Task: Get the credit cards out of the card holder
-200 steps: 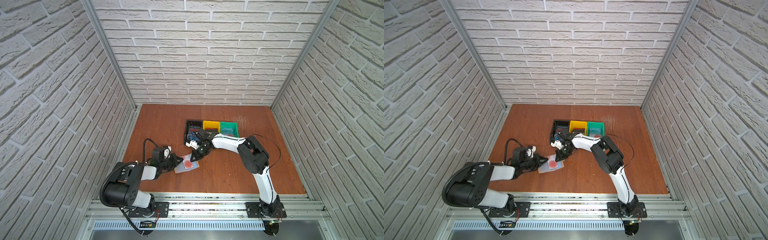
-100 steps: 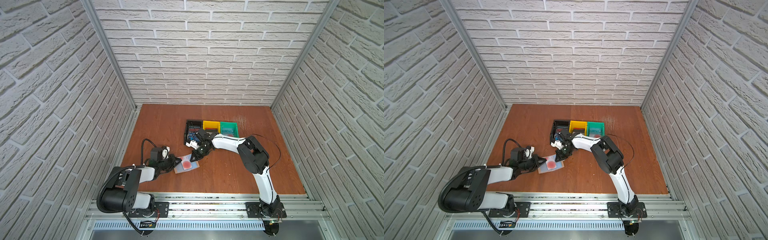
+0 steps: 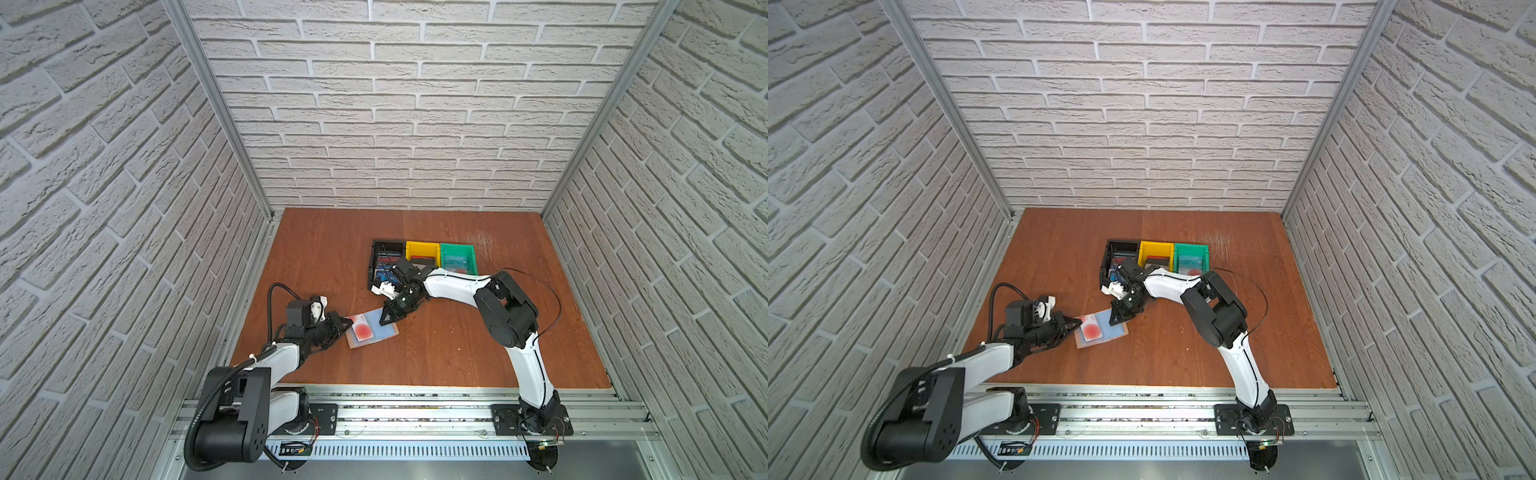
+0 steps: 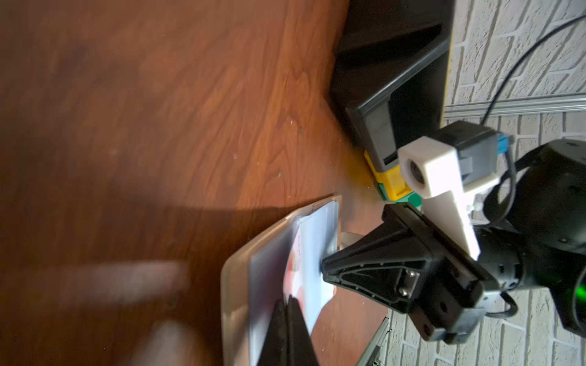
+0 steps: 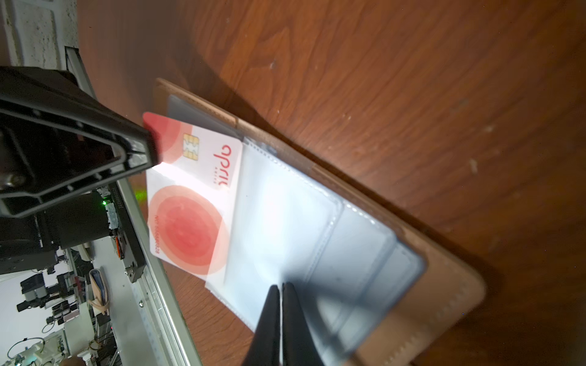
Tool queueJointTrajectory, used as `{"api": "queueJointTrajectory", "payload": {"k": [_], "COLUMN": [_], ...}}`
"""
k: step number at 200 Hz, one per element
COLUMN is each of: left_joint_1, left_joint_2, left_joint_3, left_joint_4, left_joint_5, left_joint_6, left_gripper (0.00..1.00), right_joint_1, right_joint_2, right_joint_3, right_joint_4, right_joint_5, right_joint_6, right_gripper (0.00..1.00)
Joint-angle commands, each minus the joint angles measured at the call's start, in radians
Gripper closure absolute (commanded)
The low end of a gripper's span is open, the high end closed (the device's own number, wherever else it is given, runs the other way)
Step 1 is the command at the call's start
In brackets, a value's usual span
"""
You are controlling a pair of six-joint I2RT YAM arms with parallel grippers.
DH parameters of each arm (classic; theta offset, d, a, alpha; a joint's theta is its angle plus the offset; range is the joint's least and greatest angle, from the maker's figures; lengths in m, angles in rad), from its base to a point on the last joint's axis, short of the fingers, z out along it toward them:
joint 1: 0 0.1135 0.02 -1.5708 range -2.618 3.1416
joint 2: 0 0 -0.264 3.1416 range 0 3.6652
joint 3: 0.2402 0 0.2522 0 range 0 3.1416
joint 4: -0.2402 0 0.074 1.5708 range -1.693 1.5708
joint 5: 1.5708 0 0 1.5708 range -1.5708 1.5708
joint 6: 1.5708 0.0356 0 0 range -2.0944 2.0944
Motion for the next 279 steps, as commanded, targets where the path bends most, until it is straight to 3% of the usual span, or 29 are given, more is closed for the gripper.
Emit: {"api": "queueJointTrajectory", "payload": {"k": [1, 37, 65, 82, 102, 142, 186, 279], "left_joint_1": [0.01, 0.014, 0.014, 0.012, 0.008, -0.018, -0.042, -0.046], "left_joint_2": [-0.073, -0.22, -0.297, -0.298, -0.261, -0.163, -0.114, -0.163], "left_joint_3": [-0.001, 0.07, 0.099, 0.087, 0.059, 0.052, 0.057, 0.036], "left_joint_4": [-0.043, -0.213, -0.234, -0.142, 0.046, 0.216, 0.323, 0.304], "left_joint_5": [-0.009, -0.046, -0.049, -0.018, 0.029, 0.057, 0.073, 0.062], "left_joint_6": [-0.02, 0.01, 0.0, -0.043, -0.115, -0.166, -0.196, -0.201], "left_gripper": [1.0, 1.0, 1.0, 1.0, 1.0, 1.0, 1.0, 1.0], "right_joint_1": [0.0, 0.0, -0.012, -0.023, -0.042, -0.067, -0.067, -0.124], "right_joint_2": [-0.071, -0.098, -0.101, -0.102, -0.096, -0.061, -0.041, -0.06], "right_joint_3": [-0.007, 0.037, 0.069, 0.083, 0.097, 0.132, 0.14, 0.127], "right_joint_4": [0.013, -0.016, -0.029, -0.024, 0.001, 0.023, 0.04, 0.043], "right_joint_5": [-0.06, -0.131, -0.222, -0.297, -0.382, -0.48, -0.487, -0.455], "right_joint_6": [0.0, -0.021, -0.03, -0.049, -0.046, -0.023, -0.012, -0.017], "right_gripper": [0.83, 0.78, 0.74, 0.64, 0.64, 0.63, 0.64, 0.65]}}
